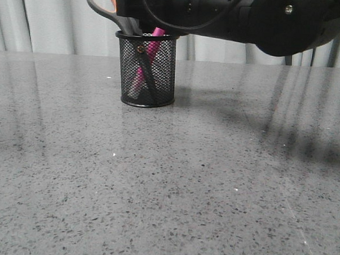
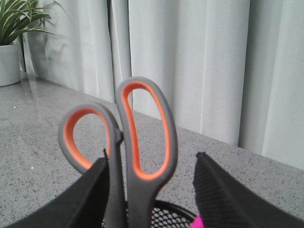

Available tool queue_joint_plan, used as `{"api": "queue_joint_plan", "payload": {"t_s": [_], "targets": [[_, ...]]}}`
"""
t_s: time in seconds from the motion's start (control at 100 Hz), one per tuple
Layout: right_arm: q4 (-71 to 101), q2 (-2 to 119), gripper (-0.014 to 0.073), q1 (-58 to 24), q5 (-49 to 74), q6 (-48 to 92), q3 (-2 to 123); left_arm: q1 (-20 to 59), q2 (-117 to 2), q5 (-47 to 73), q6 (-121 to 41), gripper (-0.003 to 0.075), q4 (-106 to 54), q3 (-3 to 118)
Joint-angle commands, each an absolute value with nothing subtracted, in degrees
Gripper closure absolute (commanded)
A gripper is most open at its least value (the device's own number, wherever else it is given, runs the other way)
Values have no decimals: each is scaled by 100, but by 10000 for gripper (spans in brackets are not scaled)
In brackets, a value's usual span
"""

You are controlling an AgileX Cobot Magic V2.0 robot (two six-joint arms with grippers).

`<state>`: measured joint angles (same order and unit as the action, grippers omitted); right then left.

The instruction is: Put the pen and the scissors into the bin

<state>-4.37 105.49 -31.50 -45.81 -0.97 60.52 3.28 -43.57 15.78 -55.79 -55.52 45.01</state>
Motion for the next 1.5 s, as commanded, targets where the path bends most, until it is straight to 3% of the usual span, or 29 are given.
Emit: {"api": "queue_joint_plan", "payload": {"t_s": [0.0,0.45,0.59,0.72,1.2,1.49], "targets": [[-486,10177,228,-3145,-5155,-78,6153,333,-4352,1326,-5533,742,-5710,4641],[-486,9298,248,-3099,-5131,-67,6153,333,-4352,1326,-5533,742,-5710,4641],[-449,8755,409,-3021,-4701,-67,6108,333,-4352,1324,-5533,742,-5700,4641],[-410,8056,670,-2786,-4278,0,5748,333,-4352,1324,-5533,742,-5644,4641],[-376,4837,662,-614,-3963,88,2889,333,-3170,670,-5554,742,-5467,3803],[-376,2889,662,-283,-3237,88,1328,333,-1766,516,-5542,742,-5550,2612]]}}
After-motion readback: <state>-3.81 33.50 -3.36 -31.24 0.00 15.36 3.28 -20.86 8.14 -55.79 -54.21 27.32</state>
